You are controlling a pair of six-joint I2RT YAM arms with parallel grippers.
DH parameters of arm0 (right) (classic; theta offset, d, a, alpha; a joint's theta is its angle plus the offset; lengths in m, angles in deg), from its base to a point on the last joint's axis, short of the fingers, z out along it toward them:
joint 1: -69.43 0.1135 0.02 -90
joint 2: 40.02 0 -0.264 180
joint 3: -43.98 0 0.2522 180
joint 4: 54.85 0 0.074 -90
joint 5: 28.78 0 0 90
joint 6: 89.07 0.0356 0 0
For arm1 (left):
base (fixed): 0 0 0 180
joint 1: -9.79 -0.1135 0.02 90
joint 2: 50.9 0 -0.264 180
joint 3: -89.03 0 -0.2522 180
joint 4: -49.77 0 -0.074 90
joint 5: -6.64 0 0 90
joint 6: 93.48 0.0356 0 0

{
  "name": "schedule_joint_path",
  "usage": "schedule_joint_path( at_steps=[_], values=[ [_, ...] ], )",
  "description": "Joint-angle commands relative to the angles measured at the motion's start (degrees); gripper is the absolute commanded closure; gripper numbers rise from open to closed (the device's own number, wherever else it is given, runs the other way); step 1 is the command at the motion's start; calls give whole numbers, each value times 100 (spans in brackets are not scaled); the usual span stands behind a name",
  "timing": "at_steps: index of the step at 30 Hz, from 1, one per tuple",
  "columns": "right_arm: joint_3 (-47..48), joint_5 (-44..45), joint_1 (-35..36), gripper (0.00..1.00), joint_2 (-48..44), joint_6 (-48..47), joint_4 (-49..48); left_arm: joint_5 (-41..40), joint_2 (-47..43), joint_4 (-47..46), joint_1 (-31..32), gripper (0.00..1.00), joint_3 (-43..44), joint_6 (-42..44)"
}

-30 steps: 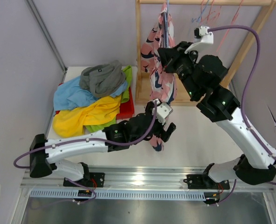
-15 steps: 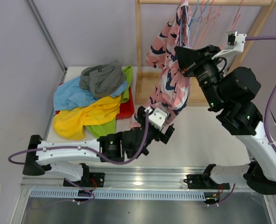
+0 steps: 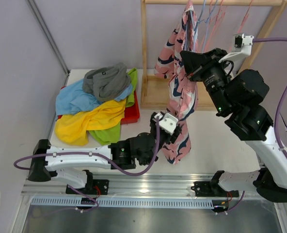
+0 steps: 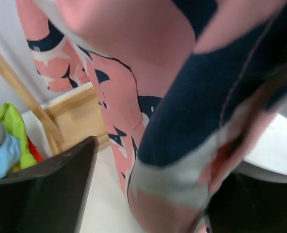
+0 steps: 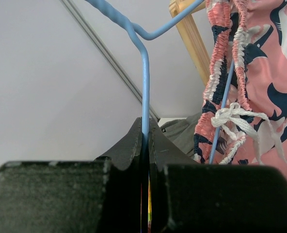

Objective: Remove the shorts from the hanger

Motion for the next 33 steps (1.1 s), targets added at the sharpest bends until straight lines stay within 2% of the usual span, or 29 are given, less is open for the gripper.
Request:
schedule_joint_path(
  at_steps=[1, 2, 3, 4, 9, 11, 14, 17, 19, 21, 22, 23, 25, 26, 27, 28, 30, 32, 33],
  values=[
    [179, 33, 40, 100, -250, 105, -333, 248, 127, -394, -82, 43, -12, -90],
    [197, 51, 31, 100, -241, 88, -324, 169, 153, -394, -82, 63, -30, -99],
    [223, 77, 31, 100, -233, 35, -306, 99, 153, -368, -82, 92, -21, -160],
    [250, 130, 31, 100, -224, 17, -306, 63, 136, -324, -82, 100, -39, -204],
    [425, 227, 31, 100, -127, -132, -332, -121, -171, 97, 49, 100, -318, -590],
    [600, 279, 31, 100, -48, -325, -280, -236, -478, 124, 382, 100, -547, -617],
    [1268, 376, 31, 100, 294, -667, -79, -648, -856, 448, 936, 100, -1197, -1213],
    [2032, 429, 31, 100, 663, -983, 80, -1289, -1094, 983, 1648, 100, -1654, -1960],
    [2584, 429, 31, 100, 909, -1081, 212, -1605, -1139, 1553, 2069, 100, -1744, -2846],
    [2816, 420, 40, 100, 989, -1073, 432, -1721, -1121, 2378, 2202, 100, -1753, -3662],
    [2799, 411, 40, 100, 937, -1029, 476, -1791, -1113, 2540, 2229, 100, -1727, -3806],
    [2721, 403, 31, 100, 884, -968, 493, -1844, -1112, 2602, 2221, 100, -1709, -3843],
    [2327, 385, 40, 100, 622, -827, 319, -1984, -1095, 2113, 2221, 100, -1717, -3169],
    [2211, 428, 40, 100, 559, -835, 222, -1994, -1095, 1728, 2203, 100, -1770, -2322],
    [2175, 594, 31, 100, 524, -870, 169, -1915, -1008, 897, 2186, 100, -1805, -1974],
    [2375, 665, 31, 100, 619, -949, 151, -1828, -929, 706, 2194, 100, -1788, -1719],
    [2910, 841, 13, 100, 900, -1220, 326, -1686, -657, 747, 2220, 100, -1534, -1619],
    [3900, 895, 13, 100, 1425, -1345, 817, -1730, -165, 818, 2396, 100, -1437, -1890],
    [4106, 886, 13, 100, 1542, -1371, 932, -1791, -15, 871, 2475, 100, -1358, -2031]
  ],
)
